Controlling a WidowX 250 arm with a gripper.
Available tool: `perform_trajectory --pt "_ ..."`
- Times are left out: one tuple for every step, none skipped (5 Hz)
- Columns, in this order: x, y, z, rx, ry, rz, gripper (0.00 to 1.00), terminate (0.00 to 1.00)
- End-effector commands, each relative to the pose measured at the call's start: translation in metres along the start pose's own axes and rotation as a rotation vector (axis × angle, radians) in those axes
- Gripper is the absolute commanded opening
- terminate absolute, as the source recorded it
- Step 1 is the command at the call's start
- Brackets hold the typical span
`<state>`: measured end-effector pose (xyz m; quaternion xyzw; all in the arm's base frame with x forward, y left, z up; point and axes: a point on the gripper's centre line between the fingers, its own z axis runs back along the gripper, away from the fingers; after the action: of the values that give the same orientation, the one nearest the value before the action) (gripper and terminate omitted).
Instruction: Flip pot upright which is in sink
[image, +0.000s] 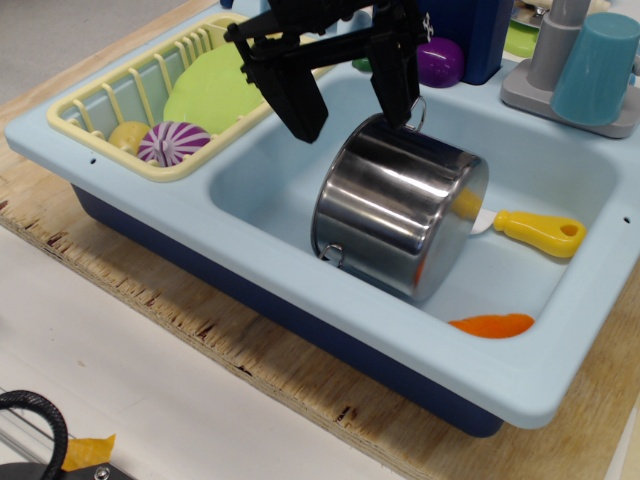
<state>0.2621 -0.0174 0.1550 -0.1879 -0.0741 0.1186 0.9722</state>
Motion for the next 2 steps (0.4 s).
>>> perform_trajectory --pt "0.001 -0.001 -0.011 -0.048 -0.006 0.017 1.00 0.00" --pt "0.000 -0.013 -0.021 -0.103 -0.033 0.008 1.00 0.00"
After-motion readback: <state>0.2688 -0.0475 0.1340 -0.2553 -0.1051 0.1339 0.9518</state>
